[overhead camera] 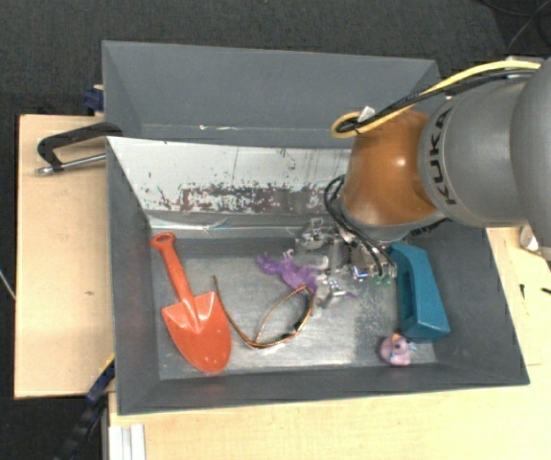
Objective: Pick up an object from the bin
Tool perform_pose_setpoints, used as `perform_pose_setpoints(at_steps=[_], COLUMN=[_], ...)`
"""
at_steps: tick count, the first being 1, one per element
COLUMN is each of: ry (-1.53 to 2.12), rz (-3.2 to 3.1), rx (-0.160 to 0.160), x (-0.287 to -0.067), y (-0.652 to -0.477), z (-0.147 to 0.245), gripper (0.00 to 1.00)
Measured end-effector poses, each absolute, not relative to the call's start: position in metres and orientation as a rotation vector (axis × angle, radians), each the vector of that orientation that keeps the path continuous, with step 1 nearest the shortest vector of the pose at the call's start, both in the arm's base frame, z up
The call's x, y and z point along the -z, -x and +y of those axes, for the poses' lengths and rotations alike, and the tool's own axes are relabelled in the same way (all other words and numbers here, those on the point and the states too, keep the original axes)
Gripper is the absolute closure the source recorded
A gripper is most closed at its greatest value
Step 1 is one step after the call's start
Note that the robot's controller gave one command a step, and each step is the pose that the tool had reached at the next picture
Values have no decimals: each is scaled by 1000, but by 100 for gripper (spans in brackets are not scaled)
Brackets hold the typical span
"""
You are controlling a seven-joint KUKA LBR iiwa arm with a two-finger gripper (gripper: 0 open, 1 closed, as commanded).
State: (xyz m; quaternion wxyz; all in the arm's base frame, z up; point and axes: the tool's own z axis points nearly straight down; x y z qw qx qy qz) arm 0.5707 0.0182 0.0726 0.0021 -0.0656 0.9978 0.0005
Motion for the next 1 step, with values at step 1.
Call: perform_pose_setpoints(at_steps=[1], ry=[207], rz=[3132], rx=[-1], x=[-79], y=[-568], z=[15], gripper=[100])
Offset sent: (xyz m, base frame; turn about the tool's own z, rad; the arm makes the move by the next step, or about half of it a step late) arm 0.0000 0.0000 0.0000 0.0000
